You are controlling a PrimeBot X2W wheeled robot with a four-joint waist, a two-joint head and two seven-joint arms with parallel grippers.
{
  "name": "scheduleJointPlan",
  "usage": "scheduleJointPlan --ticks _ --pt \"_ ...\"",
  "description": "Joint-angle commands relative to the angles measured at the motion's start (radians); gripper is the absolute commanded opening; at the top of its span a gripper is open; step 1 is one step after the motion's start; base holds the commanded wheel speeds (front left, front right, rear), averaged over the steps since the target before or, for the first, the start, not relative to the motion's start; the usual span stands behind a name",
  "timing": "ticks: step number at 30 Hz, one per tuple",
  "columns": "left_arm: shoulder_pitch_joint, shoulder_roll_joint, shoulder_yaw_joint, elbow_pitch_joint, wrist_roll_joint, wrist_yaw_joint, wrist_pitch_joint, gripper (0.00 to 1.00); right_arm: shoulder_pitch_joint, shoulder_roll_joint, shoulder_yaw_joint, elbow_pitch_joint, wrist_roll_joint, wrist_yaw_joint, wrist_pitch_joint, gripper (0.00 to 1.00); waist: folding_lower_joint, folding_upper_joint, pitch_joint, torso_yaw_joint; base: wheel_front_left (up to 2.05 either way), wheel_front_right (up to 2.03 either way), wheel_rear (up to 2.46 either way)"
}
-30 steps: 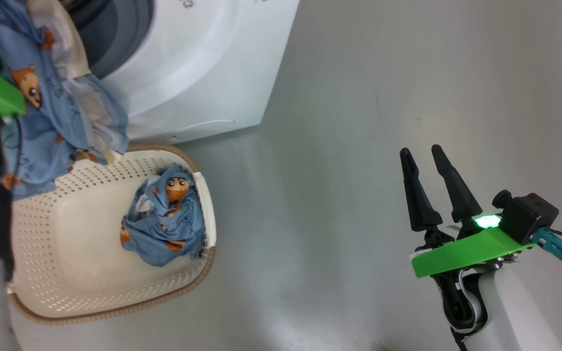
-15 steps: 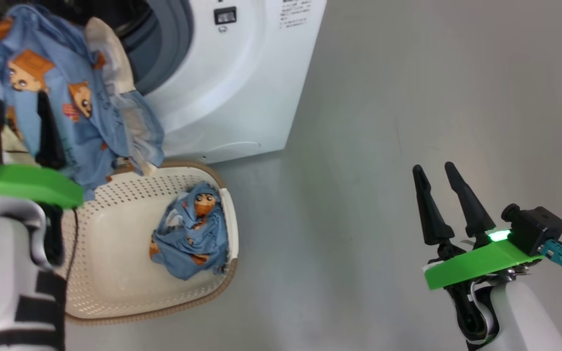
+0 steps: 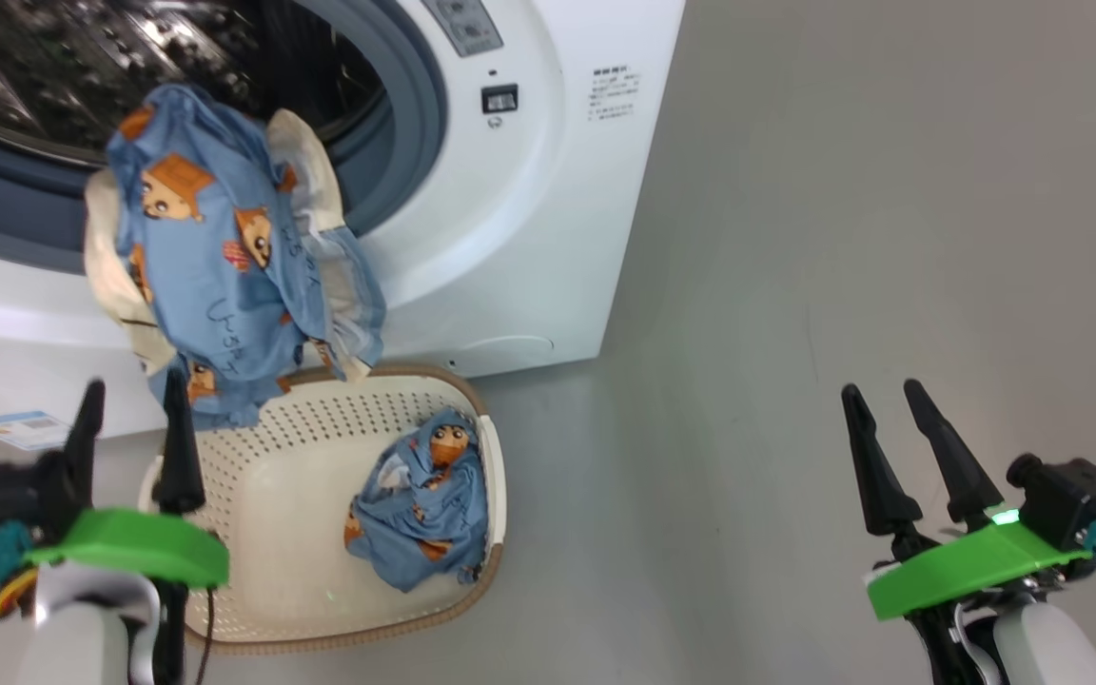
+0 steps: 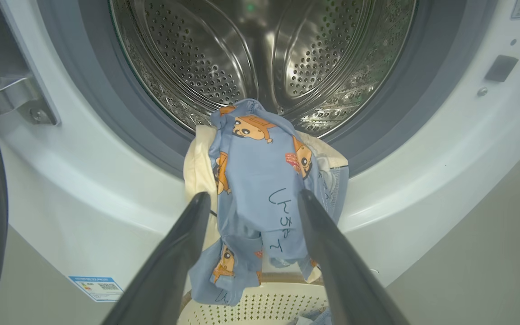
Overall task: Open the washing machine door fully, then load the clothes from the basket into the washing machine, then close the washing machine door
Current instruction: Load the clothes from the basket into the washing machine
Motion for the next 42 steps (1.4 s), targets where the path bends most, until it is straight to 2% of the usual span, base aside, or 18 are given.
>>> scheduleJointPlan --ticks 1,15,27,42 --pt "0.043 0.017 0.037 -0.049 0.009 -0.002 -0.005 1.00 0.028 -0.015 0.011 -0.021 0.001 0.002 -0.005 1.00 0.0000 0.0000 -0.040 0.024 0.00 0.00 0.00" --pt "0.197 -0.013 0.064 -0.147 -0.004 -0.002 -0.005 1.00 0.080 -0.015 -0.008 -0.031 0.000 0.002 -0.005 1.00 0.0000 0.0000 -0.079 0.044 0.00 0.00 0.00" --pt "0.188 -0.018 0.079 -0.153 -0.021 -0.002 -0.005 1.00 0.073 -0.005 -0.023 -0.040 -0.004 0.002 -0.005 1.00 0.0000 0.0000 -0.060 0.046 0.00 0.00 0.00" --pt "0.100 0.002 0.002 -0.021 -0.094 -0.002 -0.005 1.00 0.045 0.009 -0.019 -0.055 -0.011 0.002 -0.005 1.00 0.0000 0.0000 0.032 0.049 0.00 0.00 0.00"
